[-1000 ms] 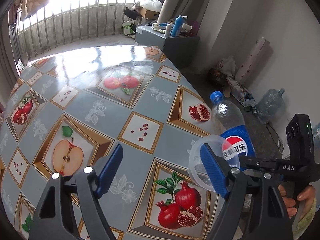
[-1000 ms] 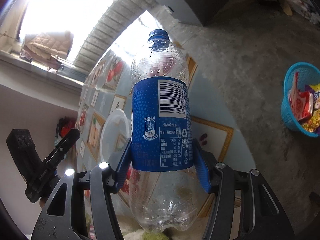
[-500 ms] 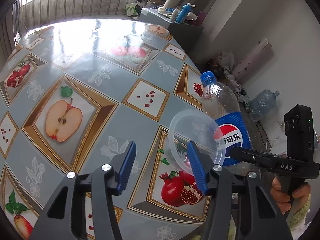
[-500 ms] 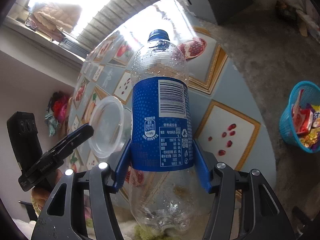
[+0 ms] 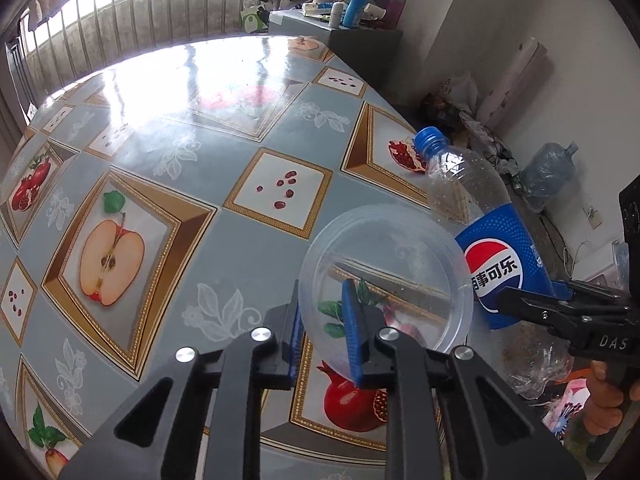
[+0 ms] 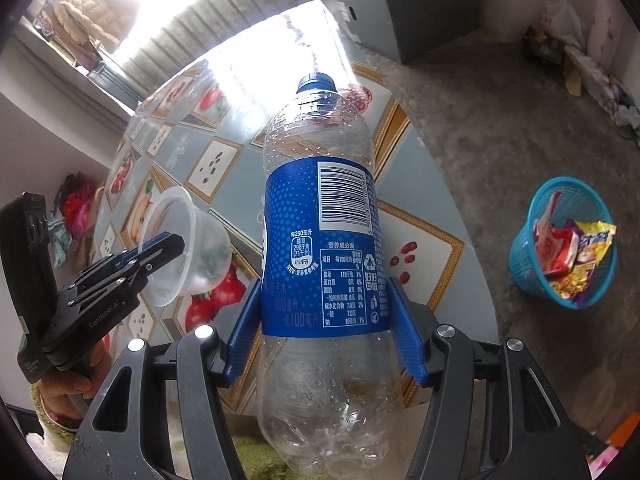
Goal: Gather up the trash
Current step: 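Carry the bottle and cup to the wastebasket with both tools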
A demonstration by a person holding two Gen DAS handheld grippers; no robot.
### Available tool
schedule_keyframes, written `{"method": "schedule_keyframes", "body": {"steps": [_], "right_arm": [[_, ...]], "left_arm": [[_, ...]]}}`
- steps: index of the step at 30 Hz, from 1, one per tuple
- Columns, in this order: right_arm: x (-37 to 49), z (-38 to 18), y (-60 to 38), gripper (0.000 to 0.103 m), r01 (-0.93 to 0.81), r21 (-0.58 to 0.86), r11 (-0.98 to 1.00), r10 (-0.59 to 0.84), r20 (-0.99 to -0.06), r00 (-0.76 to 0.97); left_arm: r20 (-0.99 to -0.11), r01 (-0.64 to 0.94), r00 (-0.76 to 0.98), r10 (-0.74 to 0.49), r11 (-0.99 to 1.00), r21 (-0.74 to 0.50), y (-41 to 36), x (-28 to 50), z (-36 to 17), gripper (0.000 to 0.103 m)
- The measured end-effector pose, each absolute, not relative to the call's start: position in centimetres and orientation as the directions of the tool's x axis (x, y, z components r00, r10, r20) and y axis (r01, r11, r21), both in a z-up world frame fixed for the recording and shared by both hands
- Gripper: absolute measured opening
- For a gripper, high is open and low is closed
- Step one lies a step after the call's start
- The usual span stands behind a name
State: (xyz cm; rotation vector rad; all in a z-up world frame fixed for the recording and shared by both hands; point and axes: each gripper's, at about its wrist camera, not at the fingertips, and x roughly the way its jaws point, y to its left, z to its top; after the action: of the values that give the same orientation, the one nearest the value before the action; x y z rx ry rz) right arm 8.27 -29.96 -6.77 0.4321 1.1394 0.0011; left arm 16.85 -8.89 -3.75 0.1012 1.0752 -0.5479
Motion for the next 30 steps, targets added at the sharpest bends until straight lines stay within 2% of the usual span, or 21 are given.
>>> {"method": "schedule_keyframes", "body": {"steps": [8, 17, 30], "right_arm": [[8.8, -7.0, -29.6, 0.060, 0.232, 0.326, 0.917, 0.203, -0.878, 0.433], [8.9, -7.3, -29.5, 0.060, 0.239, 0.328, 0.914, 0.198, -0.875, 0.441], [8.1, -7.3, -30.8, 0.056, 0.256, 0.390, 0.884, 0.234, -0.845, 0.480]], "left_arm": [[-0.847, 0.471, 0.413, -0.334, 0.875, -0.115, -9.3, 16.9, -3.5, 0.011], [-0.834, 0.495, 0.465, -0.298, 0.868, -0.034, -10.3, 16.2, -3.2, 0.011], [-0.805, 0.499, 0.522, -0.282, 0.866, 0.021, -10.8, 15.1, -2.1, 0.007]]}}
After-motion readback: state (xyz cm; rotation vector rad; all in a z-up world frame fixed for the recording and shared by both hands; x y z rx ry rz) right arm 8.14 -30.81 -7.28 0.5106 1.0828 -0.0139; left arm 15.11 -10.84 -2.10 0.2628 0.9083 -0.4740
